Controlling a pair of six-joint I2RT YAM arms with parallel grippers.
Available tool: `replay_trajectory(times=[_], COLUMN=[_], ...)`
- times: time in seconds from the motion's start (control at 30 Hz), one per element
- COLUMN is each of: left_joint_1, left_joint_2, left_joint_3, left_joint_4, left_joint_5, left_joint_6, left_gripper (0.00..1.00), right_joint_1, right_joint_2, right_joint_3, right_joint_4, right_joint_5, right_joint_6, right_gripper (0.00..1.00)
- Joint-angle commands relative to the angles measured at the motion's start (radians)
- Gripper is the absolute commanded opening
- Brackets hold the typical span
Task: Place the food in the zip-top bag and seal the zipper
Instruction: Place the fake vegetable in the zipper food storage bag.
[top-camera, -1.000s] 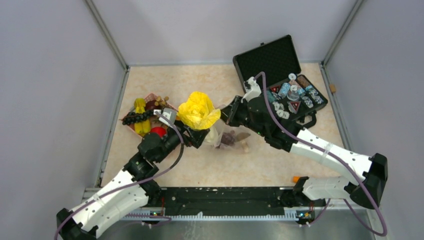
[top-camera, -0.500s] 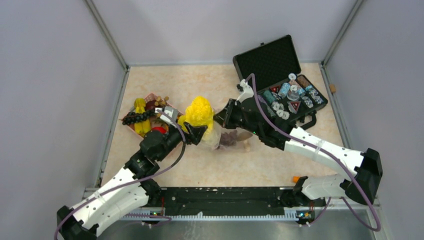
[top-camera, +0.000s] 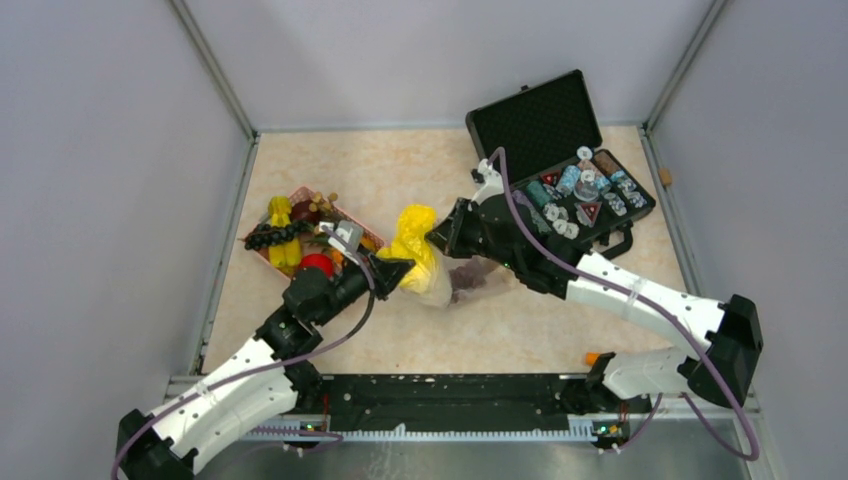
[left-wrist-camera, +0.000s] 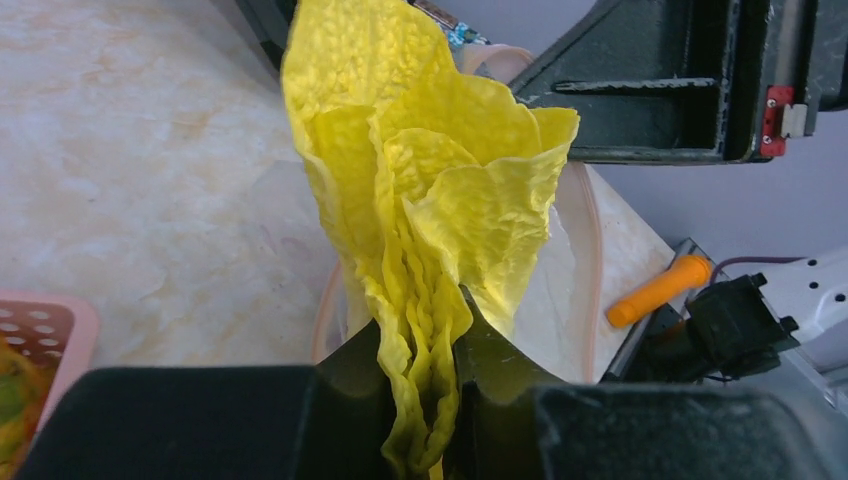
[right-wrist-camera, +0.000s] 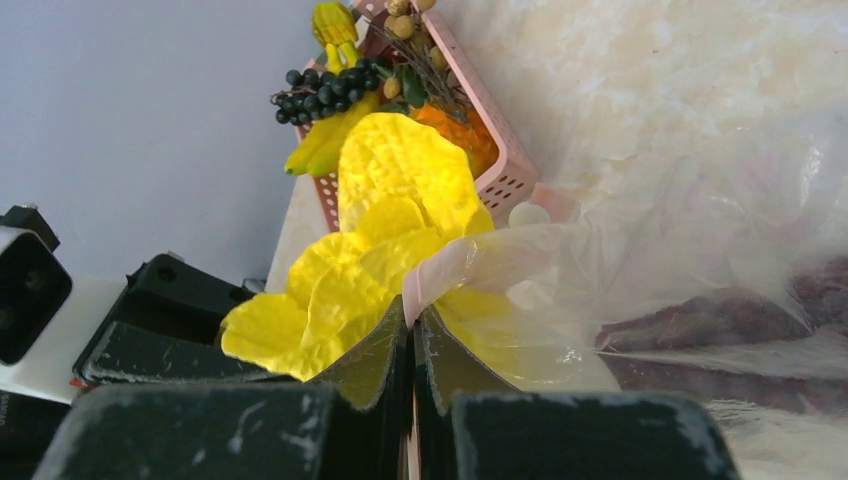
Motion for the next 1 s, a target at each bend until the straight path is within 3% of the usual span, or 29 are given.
replay_trajectory(times=[0.0,0.1,0.2,0.27,0.37,0.5,0.67,0.97], left_joint_1=[-0.008,-0.008,-0.008,-0.009,-0.008,-0.008,-0.008,-0.017], left_joint_2=[0.029,0.043,-0.009,-0.082,-0.16,-0.159,-0.121,-0.001], left_joint_3=[-0.029,-0.044,-0.098,-0.172,-0.233,-0.128,-0.141,-0.143], left_joint_4=[0.221,0.219,0.246,0.35,0.528,0.486,0.645,0.544], left_joint_5=[0.156,0.083,-0.08,-0.219,-0.307,-0.313,-0.299,-0.286], left_joint_6=[-0.041,-0.003,-0.023,-0.069,-0.109,-0.091,-0.131,-0.018], left_gripper=[0.0,0.0,0.0,0.0,0.0,0.0,0.0,0.0], right_joint_1=[-0.011,-0.011,-0.013,-0.015,-0.015,-0.013,-0.013,-0.013], right_joint_2=[0.016,-0.014,-0.034,-0.057,-0.083,-0.069,-0.056,-0.052], right_joint_3=[0.081,0.052,0.068,0.05,-0.015,-0.023,-0.065,-0.079], right_joint_4=[0.047,0.116,0.113,0.147,0.262,0.292,0.332,0.388], right_joint_5=[0.048,0.047,0.042,0.016,-0.01,-0.029,-0.04,-0.098], right_joint_6=[0.034,0.057,0.07,0.106,0.194,0.245,0.302,0.343], right_gripper=[0.0,0.0,0.0,0.0,0.0,0.0,0.0,0.0])
